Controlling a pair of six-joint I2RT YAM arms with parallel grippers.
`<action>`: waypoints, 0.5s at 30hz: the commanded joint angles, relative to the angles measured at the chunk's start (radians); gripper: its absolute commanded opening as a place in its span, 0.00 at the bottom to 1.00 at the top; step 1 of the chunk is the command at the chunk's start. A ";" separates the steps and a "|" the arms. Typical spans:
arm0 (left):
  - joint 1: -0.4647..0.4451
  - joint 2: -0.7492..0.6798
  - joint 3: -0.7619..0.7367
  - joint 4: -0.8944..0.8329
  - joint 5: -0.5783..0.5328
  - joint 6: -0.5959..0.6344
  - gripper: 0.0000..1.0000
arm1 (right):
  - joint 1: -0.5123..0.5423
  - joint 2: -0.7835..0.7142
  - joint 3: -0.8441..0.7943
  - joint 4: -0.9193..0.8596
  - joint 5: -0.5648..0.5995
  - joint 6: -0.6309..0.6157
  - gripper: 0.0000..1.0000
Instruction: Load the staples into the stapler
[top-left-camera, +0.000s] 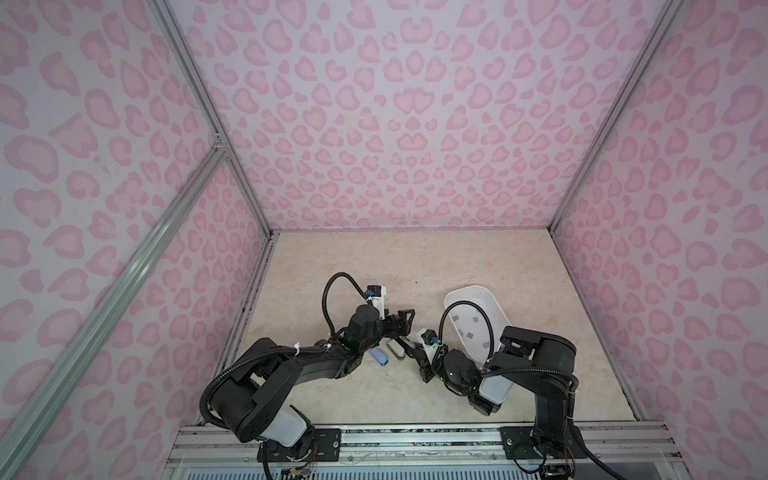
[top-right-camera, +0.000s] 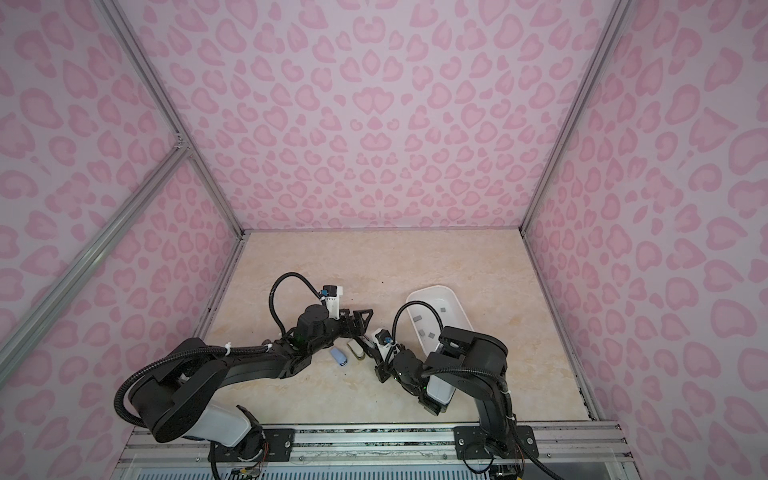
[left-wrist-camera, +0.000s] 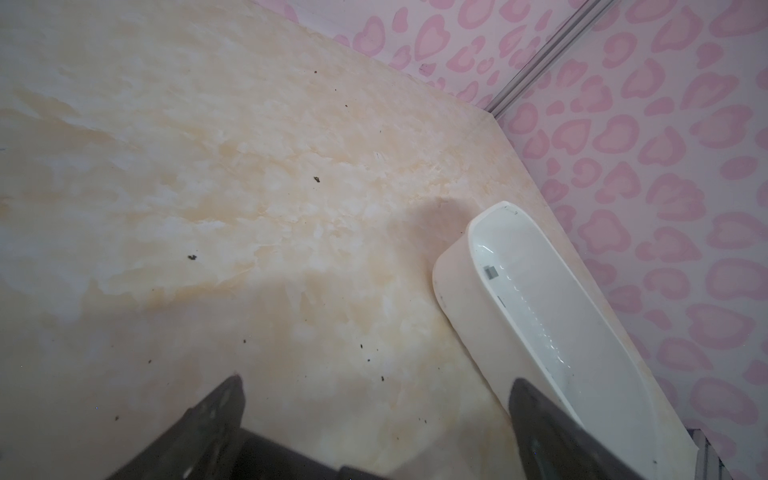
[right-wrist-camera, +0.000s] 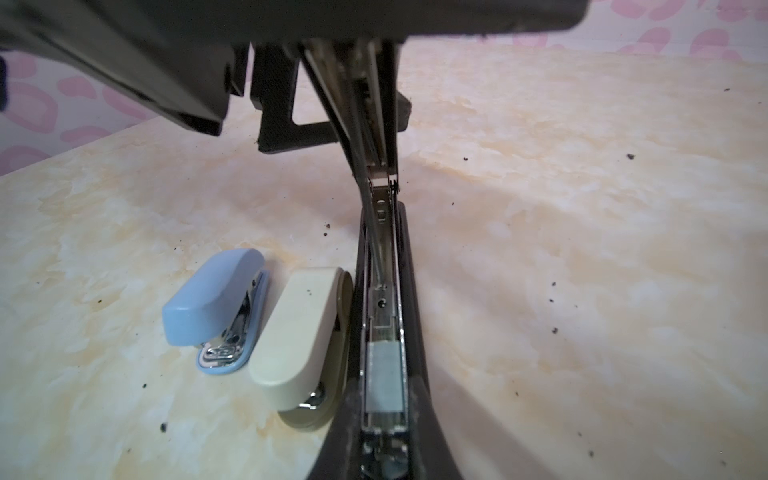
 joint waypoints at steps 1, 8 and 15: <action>-0.019 0.004 -0.020 -0.079 0.076 -0.106 0.95 | -0.002 0.012 -0.001 0.026 0.030 0.023 0.12; -0.025 -0.061 0.006 -0.140 0.063 -0.096 0.95 | -0.001 0.015 0.004 0.027 0.031 0.027 0.12; -0.024 -0.190 0.097 -0.294 0.035 -0.047 0.96 | -0.002 0.020 0.005 0.024 0.036 0.029 0.12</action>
